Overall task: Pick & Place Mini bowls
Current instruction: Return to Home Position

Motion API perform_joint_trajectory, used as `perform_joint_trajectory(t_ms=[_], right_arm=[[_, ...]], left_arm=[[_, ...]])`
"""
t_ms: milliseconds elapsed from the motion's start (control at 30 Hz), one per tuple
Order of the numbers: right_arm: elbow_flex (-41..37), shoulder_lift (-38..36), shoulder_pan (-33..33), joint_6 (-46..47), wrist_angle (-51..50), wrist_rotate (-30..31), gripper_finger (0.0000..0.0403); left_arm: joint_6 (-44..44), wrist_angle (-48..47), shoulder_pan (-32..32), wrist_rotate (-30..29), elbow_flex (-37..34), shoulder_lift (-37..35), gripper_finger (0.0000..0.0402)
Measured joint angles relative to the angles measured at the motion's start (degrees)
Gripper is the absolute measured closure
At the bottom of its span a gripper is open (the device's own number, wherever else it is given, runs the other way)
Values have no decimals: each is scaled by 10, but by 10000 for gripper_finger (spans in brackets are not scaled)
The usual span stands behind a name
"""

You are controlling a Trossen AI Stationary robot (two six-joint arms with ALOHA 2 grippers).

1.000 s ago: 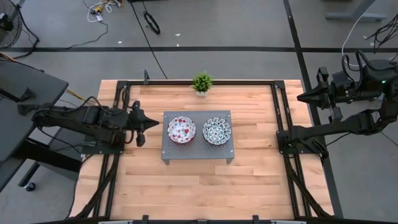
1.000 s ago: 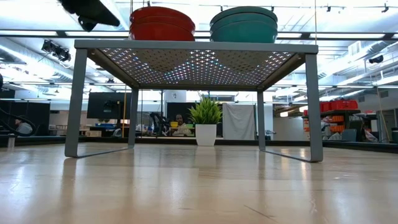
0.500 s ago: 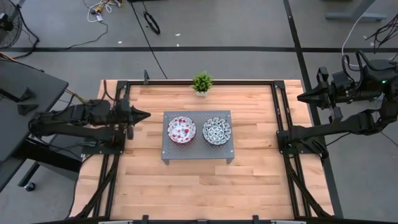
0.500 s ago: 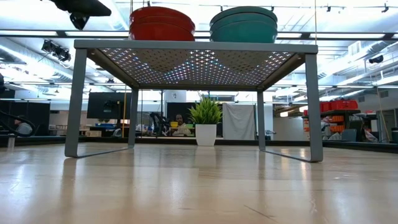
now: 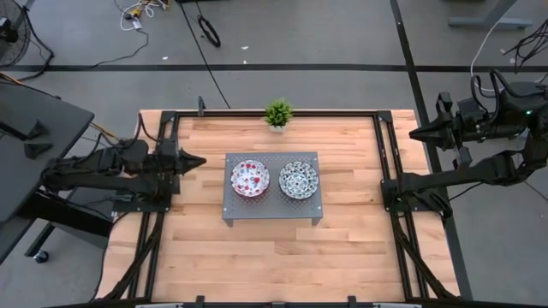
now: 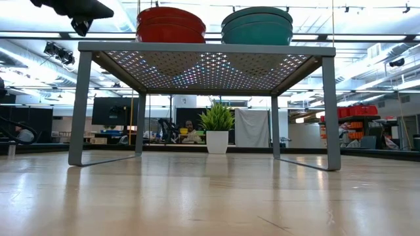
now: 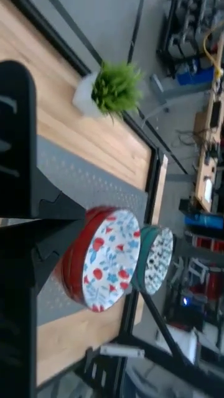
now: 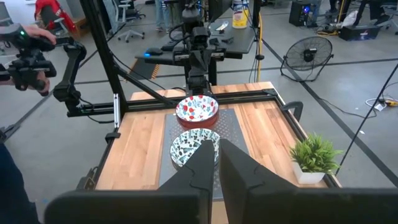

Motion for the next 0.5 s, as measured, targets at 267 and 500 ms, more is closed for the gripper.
perform_joint_trajectory(t_ms=[267, 500], right_arm=[[0, 0, 0, 0, 0, 0, 373], [0, 0, 0, 0, 0, 0, 373]], left_arm=[[4, 93, 0, 54, -73, -24, 401], [18, 189, 0, 70, -125, -33, 401]])
